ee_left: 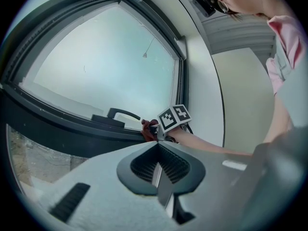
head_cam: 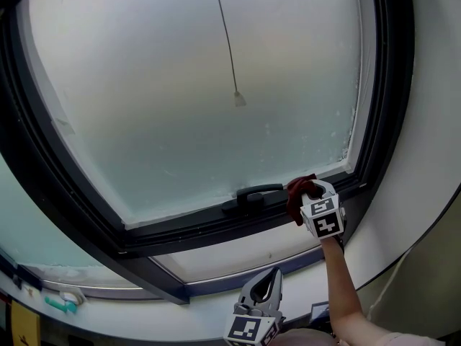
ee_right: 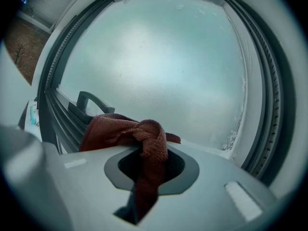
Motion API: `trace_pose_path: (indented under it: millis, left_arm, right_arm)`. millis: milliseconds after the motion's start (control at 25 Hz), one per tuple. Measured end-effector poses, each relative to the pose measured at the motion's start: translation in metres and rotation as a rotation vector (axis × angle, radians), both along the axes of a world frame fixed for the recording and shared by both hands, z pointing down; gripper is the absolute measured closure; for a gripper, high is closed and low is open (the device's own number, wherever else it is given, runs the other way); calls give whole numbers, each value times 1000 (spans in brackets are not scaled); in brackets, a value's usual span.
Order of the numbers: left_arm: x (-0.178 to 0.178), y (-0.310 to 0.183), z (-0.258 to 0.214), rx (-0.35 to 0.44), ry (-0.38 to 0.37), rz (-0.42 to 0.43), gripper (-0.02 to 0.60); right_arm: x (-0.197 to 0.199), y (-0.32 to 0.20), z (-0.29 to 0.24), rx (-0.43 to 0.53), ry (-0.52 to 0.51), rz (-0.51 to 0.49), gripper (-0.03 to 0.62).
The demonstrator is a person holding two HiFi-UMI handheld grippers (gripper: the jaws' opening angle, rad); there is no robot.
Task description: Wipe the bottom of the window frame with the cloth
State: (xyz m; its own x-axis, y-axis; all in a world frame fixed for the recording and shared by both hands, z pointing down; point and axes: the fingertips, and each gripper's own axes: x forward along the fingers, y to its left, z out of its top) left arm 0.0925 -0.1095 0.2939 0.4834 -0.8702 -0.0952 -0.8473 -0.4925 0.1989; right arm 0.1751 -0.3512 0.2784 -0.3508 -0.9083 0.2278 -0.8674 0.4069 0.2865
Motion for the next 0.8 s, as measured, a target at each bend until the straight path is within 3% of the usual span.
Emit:
trace_pose_path:
  millis: [800]
  left_arm:
    - [-4,-4,3,-16,7,2,584]
  right_arm:
    - [21,-8,1,-14,-28,29,540]
